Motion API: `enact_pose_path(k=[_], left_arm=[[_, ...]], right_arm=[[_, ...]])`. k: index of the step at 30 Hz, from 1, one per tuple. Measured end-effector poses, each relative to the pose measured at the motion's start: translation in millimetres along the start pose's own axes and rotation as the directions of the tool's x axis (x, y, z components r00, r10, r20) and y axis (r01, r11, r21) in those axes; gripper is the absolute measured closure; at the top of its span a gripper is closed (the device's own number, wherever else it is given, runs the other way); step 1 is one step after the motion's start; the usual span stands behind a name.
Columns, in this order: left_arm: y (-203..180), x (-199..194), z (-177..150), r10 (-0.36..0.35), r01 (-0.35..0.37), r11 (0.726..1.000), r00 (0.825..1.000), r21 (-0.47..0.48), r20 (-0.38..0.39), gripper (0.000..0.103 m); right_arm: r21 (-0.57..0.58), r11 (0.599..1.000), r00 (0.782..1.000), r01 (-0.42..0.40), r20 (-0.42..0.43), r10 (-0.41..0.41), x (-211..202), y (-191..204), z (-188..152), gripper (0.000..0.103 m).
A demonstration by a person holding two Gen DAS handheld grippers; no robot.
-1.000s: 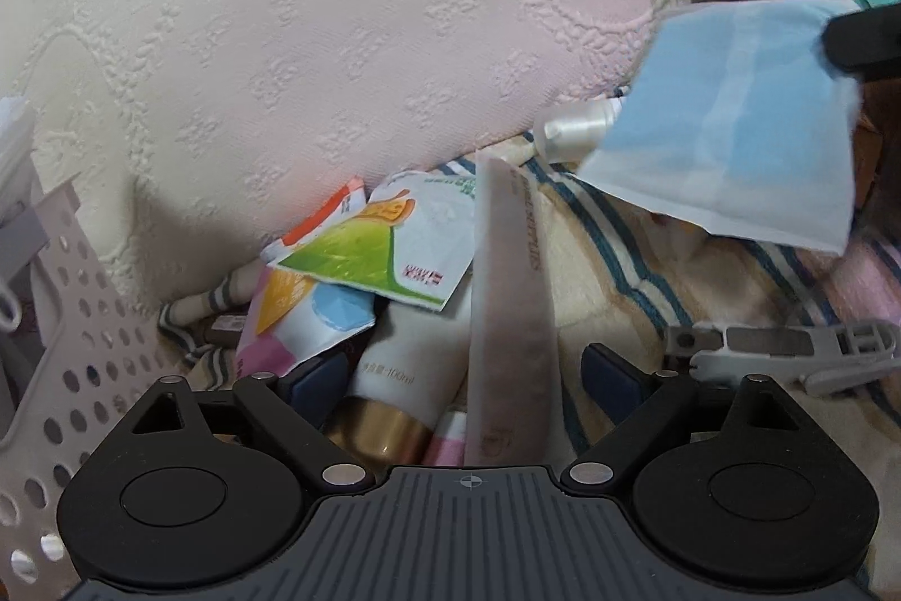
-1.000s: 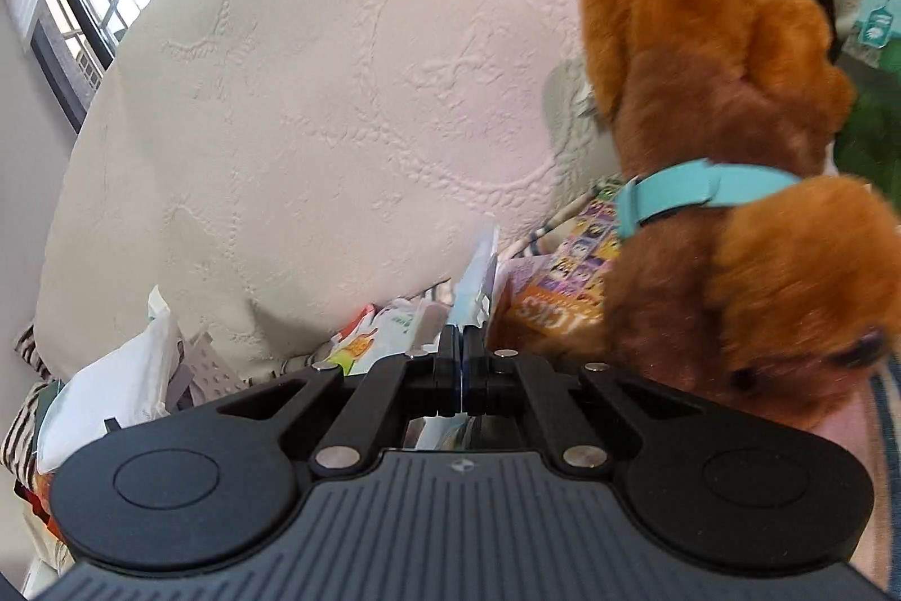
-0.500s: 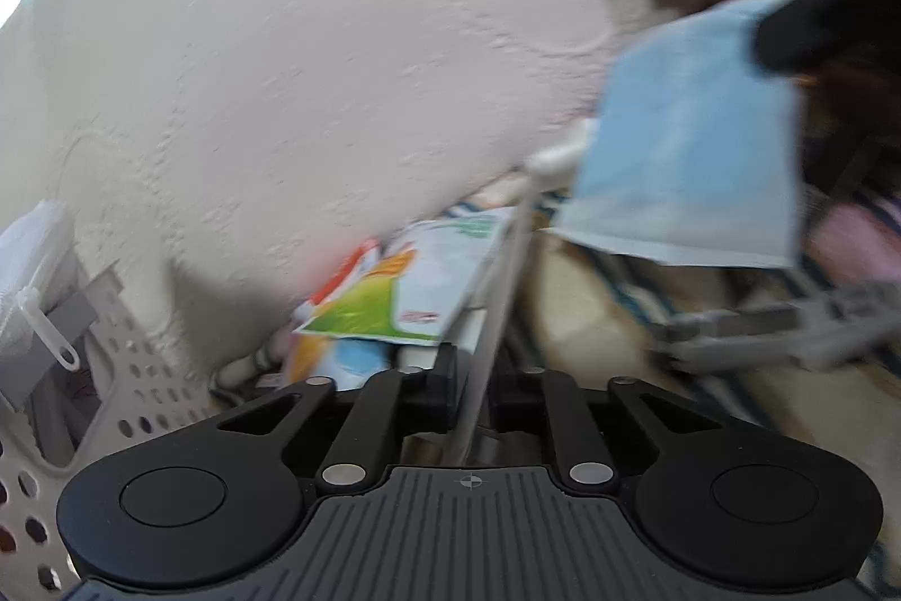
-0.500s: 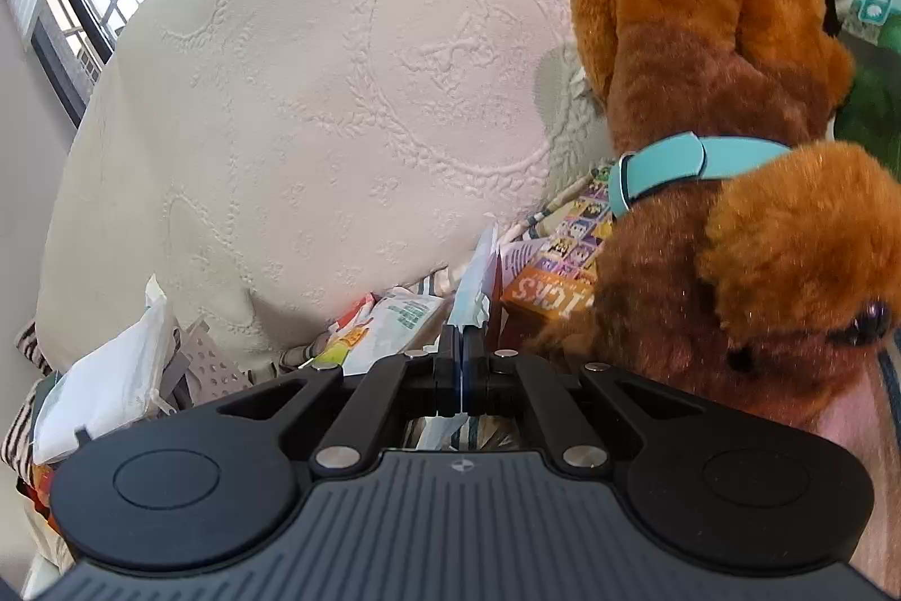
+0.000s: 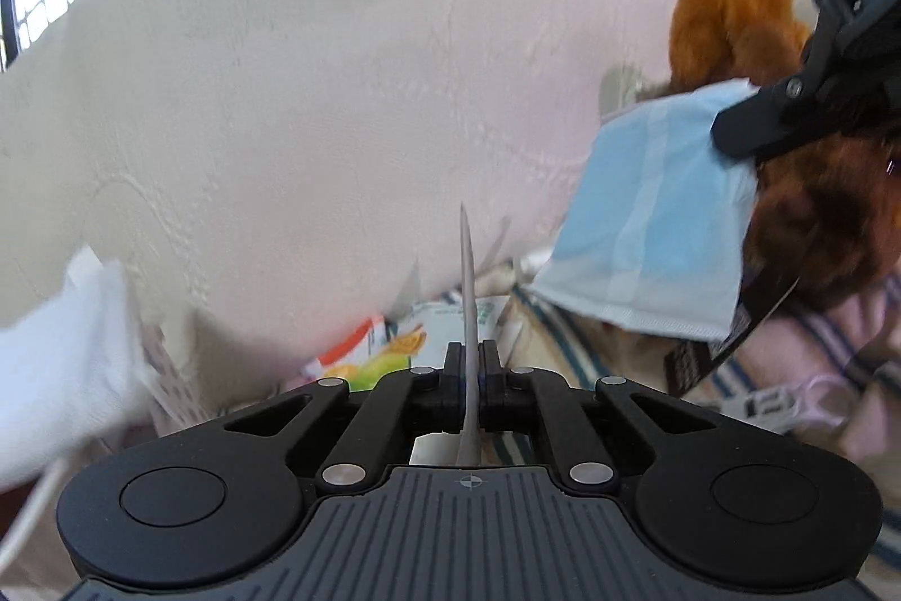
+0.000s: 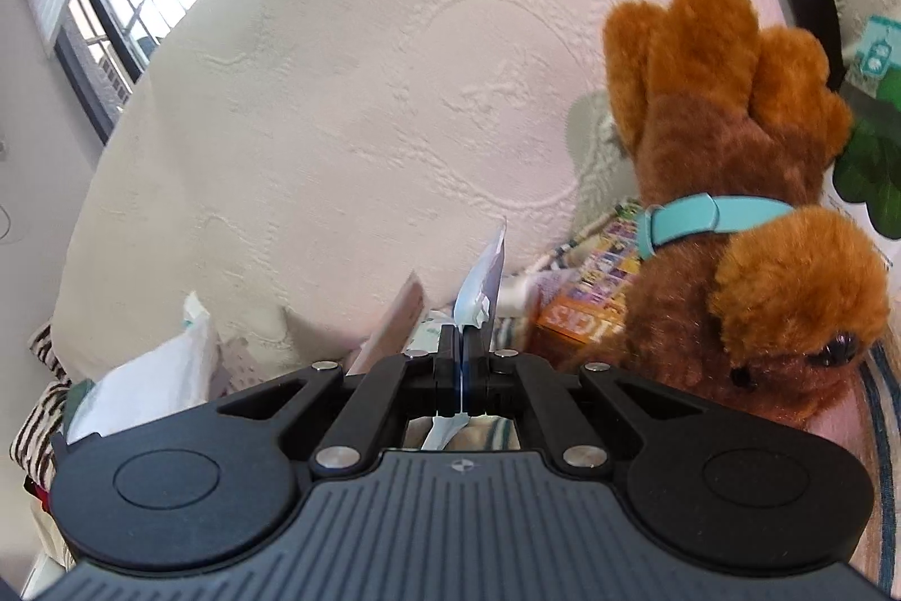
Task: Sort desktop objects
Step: 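Lift the mask packet and white strip and carry both toward the white basket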
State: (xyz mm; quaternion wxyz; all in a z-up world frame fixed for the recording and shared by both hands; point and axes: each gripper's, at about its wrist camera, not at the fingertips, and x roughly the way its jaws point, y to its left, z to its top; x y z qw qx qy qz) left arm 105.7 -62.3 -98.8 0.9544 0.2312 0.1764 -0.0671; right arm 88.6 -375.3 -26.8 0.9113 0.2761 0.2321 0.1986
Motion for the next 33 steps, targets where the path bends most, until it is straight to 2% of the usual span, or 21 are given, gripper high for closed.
enact_pose_path(k=[10, 17, 21, 26, 33], left_arm=[[16, -48, 33, 0.027, -0.026, 1.000, 0.995, -0.014, 0.094, 0.103], [58, -83, 52, 0.089, -0.083, 0.995, 0.987, -0.051, 0.135, 0.103], [92, -113, 50, 0.153, -0.142, 0.986, 0.978, -0.083, 0.141, 0.103], [148, -143, 45, 0.252, -0.240, 0.966, 0.958, -0.094, 0.139, 0.103], [220, -170, 21, 0.373, -0.366, 0.926, 0.924, -0.094, 0.079, 0.103]], right_arm=[[-0.015, 0.999, 0.998, -0.029, 0.062, 0.029, -38, 26, 15, 0.103], [-0.056, 0.994, 0.990, -0.095, 0.097, 0.100, -44, 73, 27, 0.103], [-0.058, 0.985, 0.981, -0.163, 0.098, 0.169, -35, 105, 30, 0.103], [-0.046, 0.963, 0.960, -0.267, 0.072, 0.270, -10, 154, 24, 0.103], [0.044, 0.917, 0.918, -0.397, 0.005, 0.397, 45, 209, 2, 0.102]])
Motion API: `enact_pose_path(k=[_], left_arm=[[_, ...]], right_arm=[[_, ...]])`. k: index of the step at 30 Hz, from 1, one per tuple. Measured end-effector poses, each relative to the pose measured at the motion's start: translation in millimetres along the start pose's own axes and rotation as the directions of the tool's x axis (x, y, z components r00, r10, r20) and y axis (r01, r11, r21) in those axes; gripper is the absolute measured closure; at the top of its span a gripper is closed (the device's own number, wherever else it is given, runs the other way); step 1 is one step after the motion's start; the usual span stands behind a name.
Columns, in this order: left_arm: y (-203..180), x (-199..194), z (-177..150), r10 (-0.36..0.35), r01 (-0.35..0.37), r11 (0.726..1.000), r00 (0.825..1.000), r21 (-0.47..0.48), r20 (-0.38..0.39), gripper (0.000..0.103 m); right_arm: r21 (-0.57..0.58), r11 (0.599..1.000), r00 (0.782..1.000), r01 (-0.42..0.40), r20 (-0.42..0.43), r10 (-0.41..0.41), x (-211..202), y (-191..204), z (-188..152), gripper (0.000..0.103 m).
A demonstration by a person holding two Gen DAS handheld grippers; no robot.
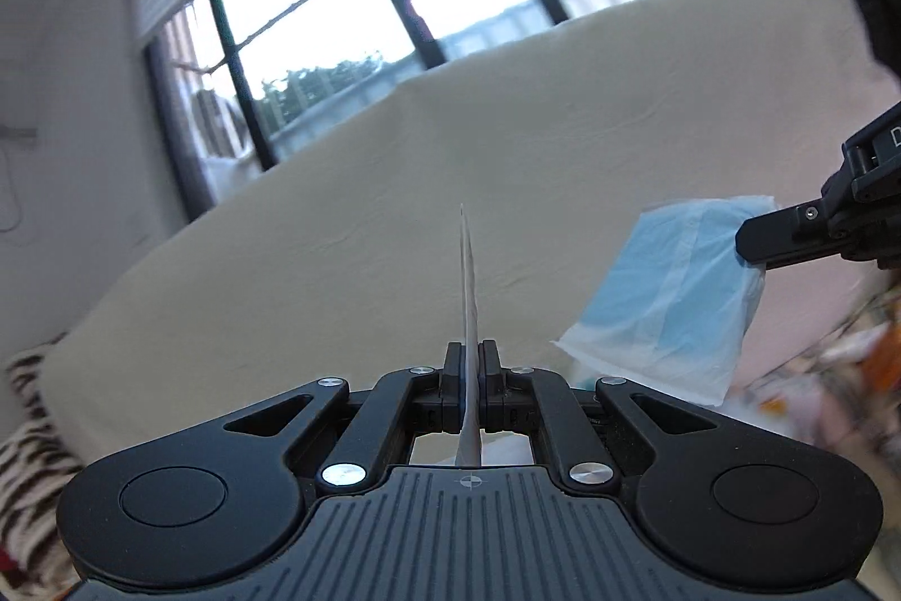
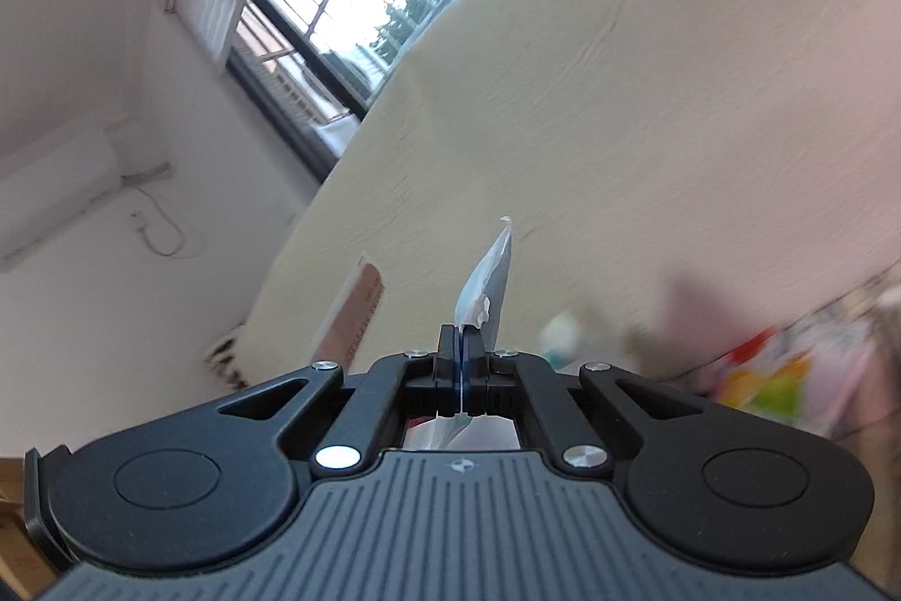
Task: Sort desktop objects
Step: 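Lift the mask packet and white strip and carry both toward the white basket, then open the right gripper over the basket while the left gripper releases the white strip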
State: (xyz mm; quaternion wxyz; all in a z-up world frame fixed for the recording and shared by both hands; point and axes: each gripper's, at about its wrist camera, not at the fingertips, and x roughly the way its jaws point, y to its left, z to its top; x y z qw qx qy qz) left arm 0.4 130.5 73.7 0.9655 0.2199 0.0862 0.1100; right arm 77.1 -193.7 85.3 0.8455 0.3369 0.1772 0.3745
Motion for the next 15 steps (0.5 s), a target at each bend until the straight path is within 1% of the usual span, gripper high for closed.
enact_pose_path(k=[2, 5, 8, 11, 15], left_arm=[[10, 5, -5, 0.027, -0.027, 1.000, 0.999, 0.006, -0.021, 0.103], [28, 9, -23, 0.052, -0.051, 0.999, 0.996, 0.020, -0.066, 0.103], [36, 14, -36, 0.058, -0.054, 0.998, 0.993, 0.036, -0.100, 0.103], [33, 18, -43, 0.055, -0.047, 0.996, 0.993, 0.072, -0.108, 0.103], [21, 15, -46, 0.046, -0.035, 0.994, 0.994, 0.105, -0.096, 0.097]], right_arm=[[0.038, 0.999, 0.999, -0.024, -0.020, 0.025, 19, 0, -9, 0.103], [0.127, 0.991, 0.998, -0.031, -0.053, 0.038, 43, -9, -25, 0.102], [0.187, 0.982, 0.996, -0.009, -0.090, 0.026, 57, -21, -40, 0.102], [0.190, 0.981, 0.993, 0.031, -0.121, -0.008, 63, -29, -50, 0.102], [0.163, 0.984, 0.988, 0.068, -0.149, -0.044, 61, -29, -56, 0.102]])
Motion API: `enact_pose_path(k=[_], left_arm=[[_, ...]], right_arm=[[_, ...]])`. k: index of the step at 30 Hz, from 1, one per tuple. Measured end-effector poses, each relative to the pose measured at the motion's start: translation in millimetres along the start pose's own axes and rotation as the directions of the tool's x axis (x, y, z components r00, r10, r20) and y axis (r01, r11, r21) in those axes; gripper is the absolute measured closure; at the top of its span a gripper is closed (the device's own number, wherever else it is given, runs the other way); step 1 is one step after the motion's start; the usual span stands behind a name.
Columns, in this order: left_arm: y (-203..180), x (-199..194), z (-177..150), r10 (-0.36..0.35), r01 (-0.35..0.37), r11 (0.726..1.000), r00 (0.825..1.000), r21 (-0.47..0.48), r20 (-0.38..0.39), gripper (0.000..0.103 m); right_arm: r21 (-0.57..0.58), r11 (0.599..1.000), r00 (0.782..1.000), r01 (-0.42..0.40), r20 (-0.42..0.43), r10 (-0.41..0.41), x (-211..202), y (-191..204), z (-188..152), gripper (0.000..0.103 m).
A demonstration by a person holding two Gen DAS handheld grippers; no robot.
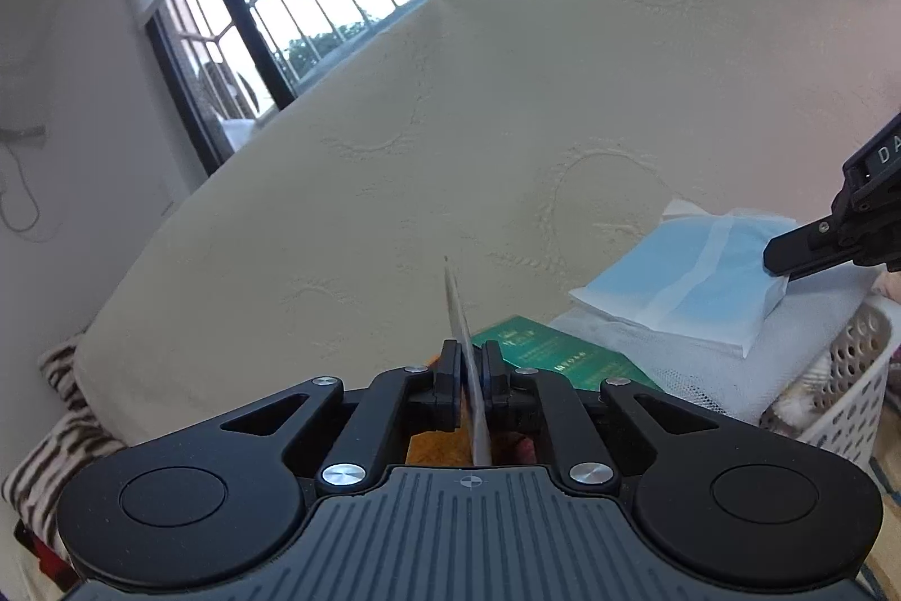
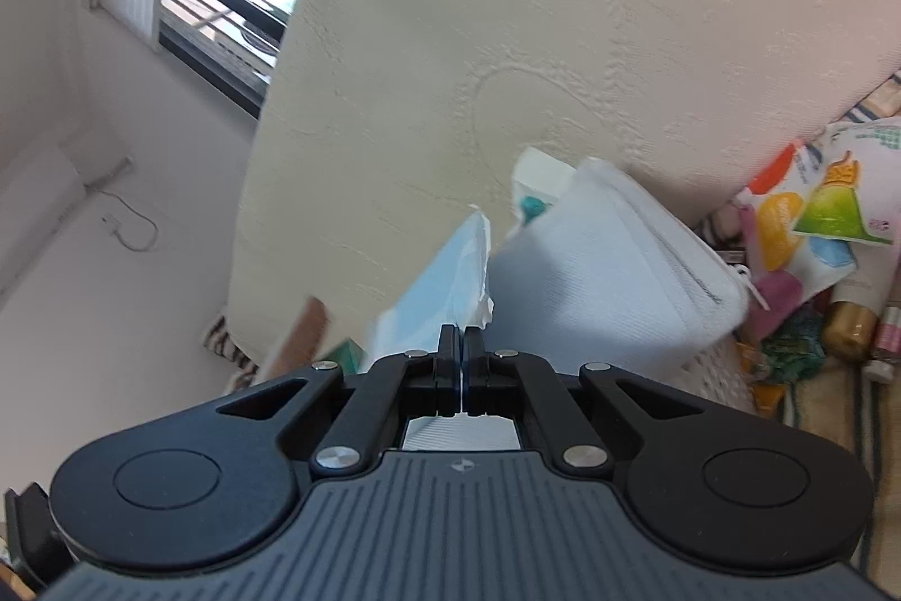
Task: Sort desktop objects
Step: 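Open the right gripper over the basket while the left gripper releases the white strip, then withdraw both open grippers back from the basket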
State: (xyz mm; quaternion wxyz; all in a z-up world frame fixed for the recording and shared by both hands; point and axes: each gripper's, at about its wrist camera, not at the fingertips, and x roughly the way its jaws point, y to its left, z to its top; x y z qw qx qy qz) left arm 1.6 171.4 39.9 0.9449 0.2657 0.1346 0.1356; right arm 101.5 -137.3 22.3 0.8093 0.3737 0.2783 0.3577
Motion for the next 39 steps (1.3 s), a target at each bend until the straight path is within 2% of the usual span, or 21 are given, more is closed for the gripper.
enact_pose_path(k=[4, 6, 8, 9, 11, 14, 15, 26, 32, 39], left_arm=[[-11, 4, 4, -0.025, 0.025, 0.999, 1.000, 0.030, 0.010, 0.090], [-14, 5, 3, -0.039, 0.039, 0.999, 0.999, 0.038, 0.011, 0.081], [-16, 6, 4, -0.040, 0.039, 0.998, 0.999, 0.043, 0.015, 0.075], [-17, 6, 3, -0.045, 0.044, 0.998, 0.999, 0.042, 0.016, 0.062], [-19, 8, 3, -0.040, 0.039, 0.999, 0.999, 0.031, 0.023, 0.046], [-21, 8, 0, -0.041, 0.041, 0.999, 0.999, 0.006, 0.026, 0.029], [-22, 7, 0, -0.038, 0.038, 0.999, 0.999, -0.003, 0.028, 0.027], [-11, -2, -3, -0.021, 0.025, 0.997, 0.998, -0.068, 0.066, 0.019], [-1, -3, 0, -0.033, 0.042, 0.990, 0.997, -0.136, 0.065, 0.016], [5, -4, 1, 0.032, -0.028, 0.977, 0.999, -0.213, 0.016, 0.014]], right_arm=[[-0.017, 0.999, 0.999, 0.036, -0.022, -0.036, -5, 1, -5, 0.096], [-0.010, 0.999, 0.998, 0.054, -0.034, -0.054, -7, -2, -2, 0.079], [-0.031, 0.997, 0.997, 0.067, -0.021, -0.067, -12, -1, -2, 0.066], [-0.048, 0.996, 0.997, 0.074, -0.012, -0.075, -14, 2, -2, 0.057], [-0.082, 0.993, 0.996, 0.087, 0.003, -0.087, -21, 6, -2, 0.048], [-0.137, 0.985, 0.994, 0.109, 0.014, -0.109, -25, 14, -1, 0.048], [-0.154, 0.981, 0.993, 0.119, 0.018, -0.118, -26, 16, -1, 0.048], [-0.252, 0.958, 0.989, 0.136, -0.018, -0.145, -14, 29, -14, 0.049], [-0.305, 0.939, 0.986, 0.158, -0.010, -0.169, -25, 34, -15, 0.042], [-0.342, 0.919, 0.979, 0.195, 0.009, -0.205, -32, 42, -18, 0.042]])
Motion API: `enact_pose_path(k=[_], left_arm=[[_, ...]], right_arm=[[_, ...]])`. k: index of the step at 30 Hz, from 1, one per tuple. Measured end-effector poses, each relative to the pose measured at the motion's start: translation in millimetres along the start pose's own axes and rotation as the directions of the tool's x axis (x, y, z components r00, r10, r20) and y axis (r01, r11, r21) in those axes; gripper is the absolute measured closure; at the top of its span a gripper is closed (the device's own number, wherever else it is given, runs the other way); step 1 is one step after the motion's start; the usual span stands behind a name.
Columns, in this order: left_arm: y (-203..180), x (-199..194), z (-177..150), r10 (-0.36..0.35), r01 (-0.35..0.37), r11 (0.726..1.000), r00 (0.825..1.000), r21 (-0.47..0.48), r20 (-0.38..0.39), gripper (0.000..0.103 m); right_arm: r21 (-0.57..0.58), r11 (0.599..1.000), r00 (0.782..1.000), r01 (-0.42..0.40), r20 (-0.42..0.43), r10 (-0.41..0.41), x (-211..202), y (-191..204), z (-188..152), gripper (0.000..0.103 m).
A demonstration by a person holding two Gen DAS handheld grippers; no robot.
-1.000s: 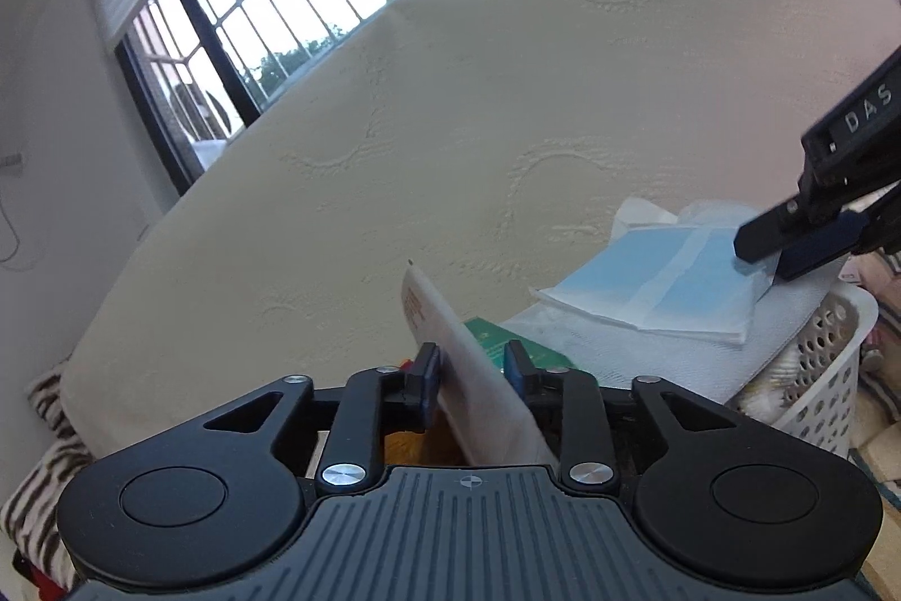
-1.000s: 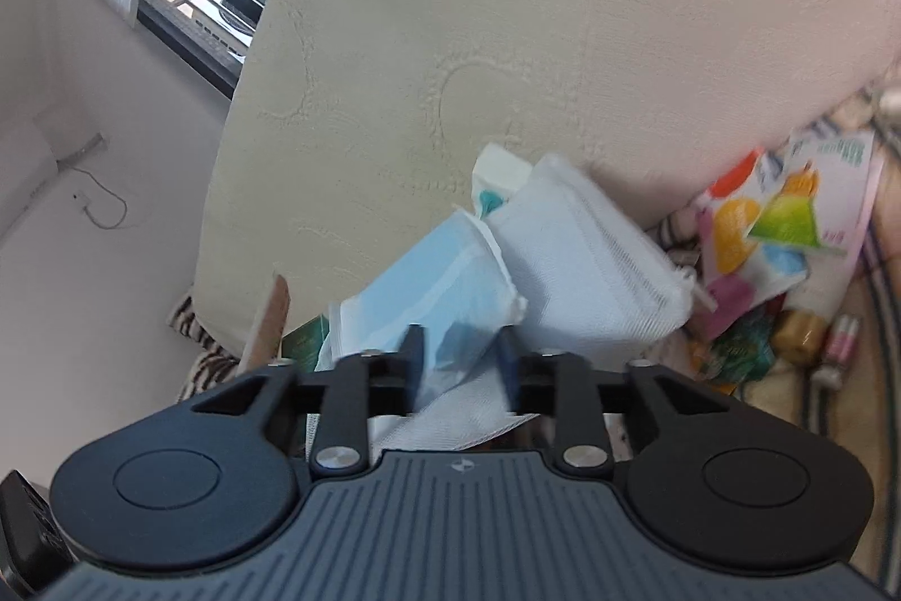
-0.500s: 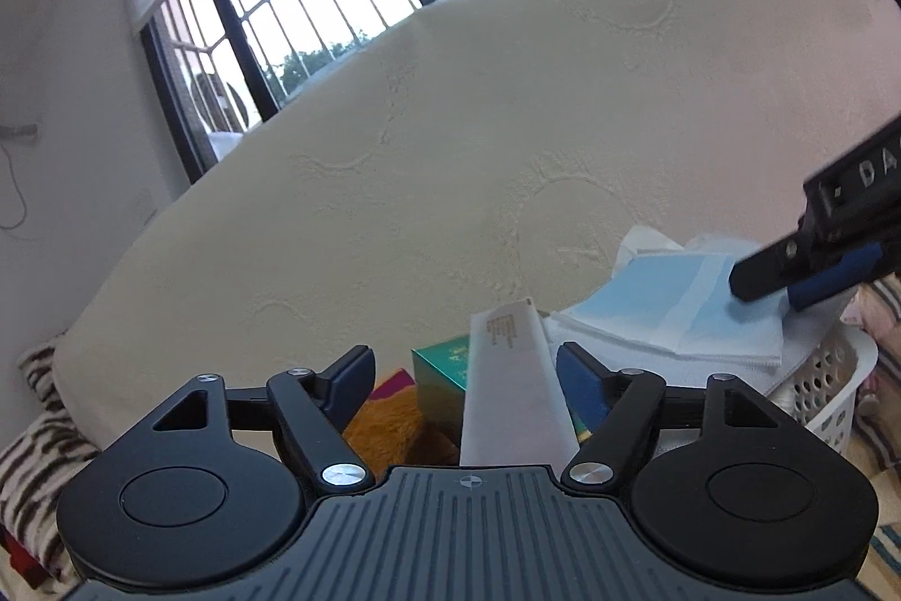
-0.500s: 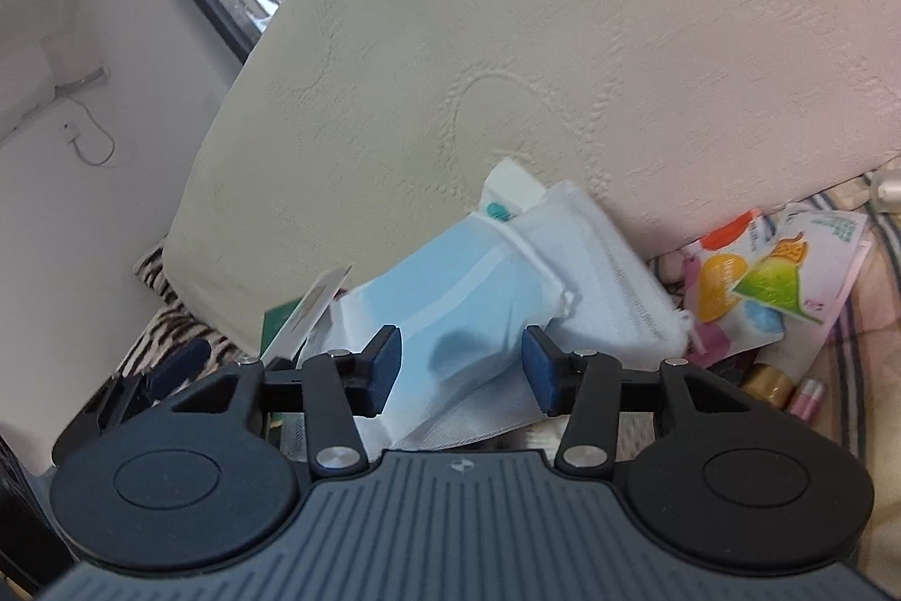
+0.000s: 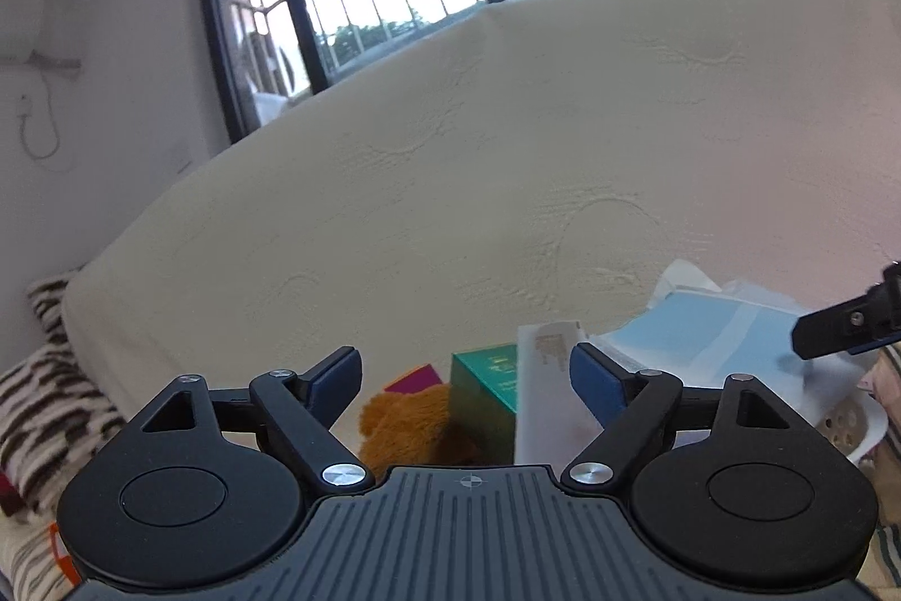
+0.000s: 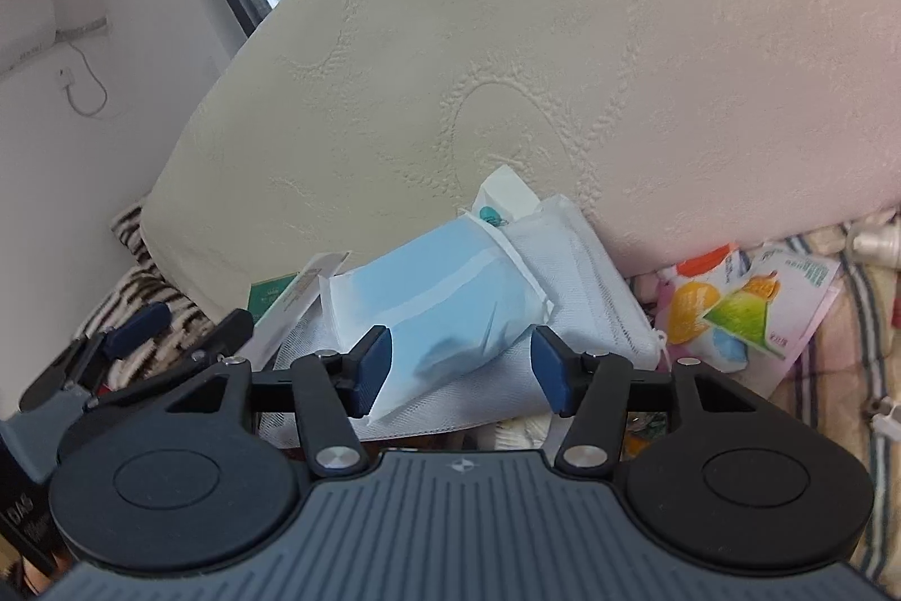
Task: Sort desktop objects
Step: 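Withdraw both open grippers back from the basket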
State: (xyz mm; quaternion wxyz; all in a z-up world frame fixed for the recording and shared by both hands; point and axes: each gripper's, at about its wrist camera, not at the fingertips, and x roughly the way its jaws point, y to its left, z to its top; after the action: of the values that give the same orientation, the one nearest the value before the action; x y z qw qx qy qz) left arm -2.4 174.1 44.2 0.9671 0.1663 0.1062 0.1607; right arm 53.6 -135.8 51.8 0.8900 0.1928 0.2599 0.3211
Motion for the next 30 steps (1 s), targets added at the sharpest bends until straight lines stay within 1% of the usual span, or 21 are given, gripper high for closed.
enact_pose_path(k=[3, 5, 8, 10, 12, 14, 19, 22, 26, 28, 30], left_arm=[[4, -1, 2, 0.021, -0.022, 1.000, 1.000, -0.023, -0.020, 0.014], [8, -3, 4, 0.035, -0.036, 0.999, 0.999, -0.035, -0.031, 0.014], [14, -12, 4, 0.053, -0.056, 0.996, 0.997, -0.067, -0.049, 0.013], [17, -20, 0, 0.059, -0.065, 0.994, 0.996, -0.092, -0.063, 0.013], [19, -30, -5, 0.061, -0.070, 0.991, 0.995, -0.112, -0.080, 0.013], [22, -40, -10, 0.054, -0.066, 0.989, 0.994, -0.131, -0.091, 0.012], [26, -66, -20, 0.038, -0.057, 0.985, 0.992, -0.161, -0.118, 0.012], [26, -83, -27, 0.020, -0.045, 0.982, 0.991, -0.186, -0.130, 0.010], [19, -98, -35, 0.000, -0.029, 0.982, 0.988, -0.186, -0.151, 0.010], [17, -103, -39, -0.014, -0.016, 0.983, 0.987, -0.183, -0.161, 0.010], [14, -109, -42, -0.014, -0.017, 0.983, 0.986, -0.181, -0.166, 0.010]], right_arm=[[-0.057, 0.998, 1.000, 0.027, 0.015, -0.026, -3, 8, 2, 0.042], [-0.112, 0.992, 0.998, 0.058, 0.033, -0.055, -4, 17, 3, 0.042], [-0.208, 0.972, 0.992, 0.113, 0.075, -0.099, -12, 34, -1, 0.042], [-0.249, 0.959, 0.988, 0.137, 0.098, -0.116, -20, 44, -7, 0.041], [-0.285, 0.945, 0.984, 0.158, 0.125, -0.127, -28, 54, -16, 0.038], [-0.322, 0.928, 0.978, 0.190, 0.150, -0.148, -36, 64, -27, 0.037], [-0.364, 0.899, 0.963, 0.243, 0.200, -0.179, -50, 83, -46, 0.036], [-0.355, 0.901, 0.960, 0.248, 0.216, -0.179, -58, 91, -54, 0.036], [-0.400, 0.874, 0.952, 0.276, 0.241, -0.190, -64, 104, -68, 0.035], [-0.409, 0.870, 0.953, 0.275, 0.237, -0.189, -67, 107, -74, 0.035], [-0.413, 0.867, 0.952, 0.280, 0.238, -0.194, -69, 109, -80, 0.035]])
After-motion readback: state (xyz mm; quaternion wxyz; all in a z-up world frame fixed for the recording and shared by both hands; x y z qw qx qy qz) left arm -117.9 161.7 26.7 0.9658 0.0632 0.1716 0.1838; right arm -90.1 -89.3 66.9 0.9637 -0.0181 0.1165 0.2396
